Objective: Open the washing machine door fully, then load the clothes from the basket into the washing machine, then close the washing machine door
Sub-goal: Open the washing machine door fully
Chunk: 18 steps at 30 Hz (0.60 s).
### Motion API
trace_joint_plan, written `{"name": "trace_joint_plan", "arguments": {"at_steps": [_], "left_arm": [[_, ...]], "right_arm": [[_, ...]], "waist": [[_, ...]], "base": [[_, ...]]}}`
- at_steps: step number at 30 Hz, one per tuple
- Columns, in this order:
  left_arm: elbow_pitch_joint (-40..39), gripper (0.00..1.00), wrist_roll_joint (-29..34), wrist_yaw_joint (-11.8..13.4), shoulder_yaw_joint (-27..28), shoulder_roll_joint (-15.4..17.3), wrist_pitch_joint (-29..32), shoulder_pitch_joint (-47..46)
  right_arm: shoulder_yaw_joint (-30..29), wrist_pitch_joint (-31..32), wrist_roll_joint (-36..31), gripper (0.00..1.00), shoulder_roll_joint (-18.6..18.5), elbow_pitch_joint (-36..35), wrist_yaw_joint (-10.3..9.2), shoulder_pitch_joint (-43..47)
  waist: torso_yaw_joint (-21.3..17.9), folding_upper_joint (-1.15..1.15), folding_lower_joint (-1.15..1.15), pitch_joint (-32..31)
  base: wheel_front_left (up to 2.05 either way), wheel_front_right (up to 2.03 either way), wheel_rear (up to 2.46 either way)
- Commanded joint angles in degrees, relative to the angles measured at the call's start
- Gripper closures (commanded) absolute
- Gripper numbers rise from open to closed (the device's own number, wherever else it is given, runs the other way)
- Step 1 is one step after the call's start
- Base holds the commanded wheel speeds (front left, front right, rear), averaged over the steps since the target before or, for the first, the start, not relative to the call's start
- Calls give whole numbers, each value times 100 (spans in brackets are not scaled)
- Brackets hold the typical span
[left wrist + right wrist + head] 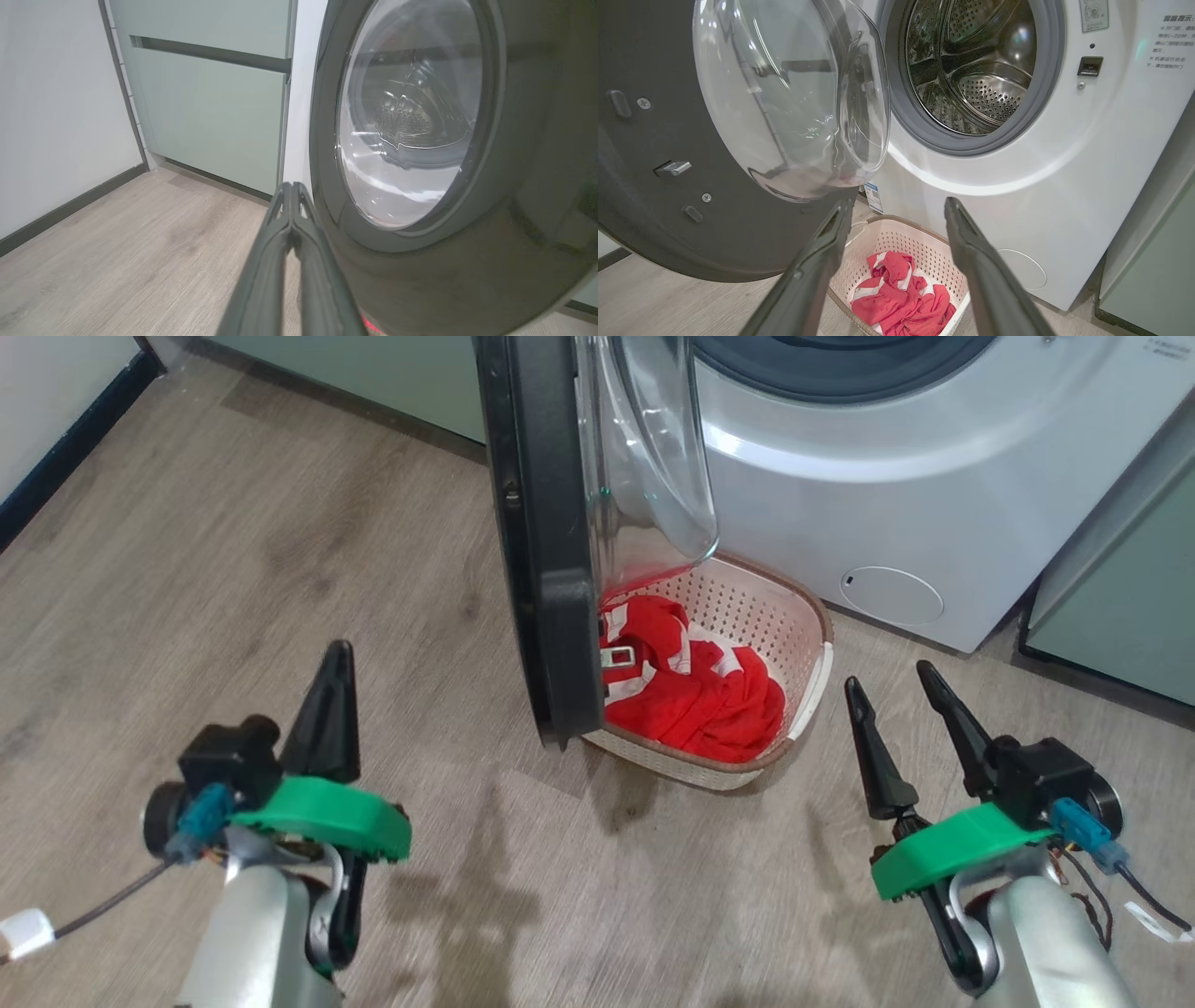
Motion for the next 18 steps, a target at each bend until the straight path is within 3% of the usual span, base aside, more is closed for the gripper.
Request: {"name": "trace_joint_plan", "arguments": {"at_steps": [1, 11, 18], "left_arm": [[-302, 100, 2, -10, 229, 92, -55, -290], [-1662, 100, 223, -9, 441, 341, -55, -1464], [-2528, 100, 389, -7, -66, 249, 54, -2213]], "right_arm": [[128, -59, 13, 0, 57, -156, 0, -223], [172, -59, 66, 0, 63, -103, 0, -261], [193, -59, 97, 0, 64, -84, 0, -243]], "waist": [[-2, 0, 0, 1], [-18, 0, 0, -54], [-110, 0, 0, -82]], "base": [[0, 0, 0], [0, 0, 0], [0, 0, 0]]}}
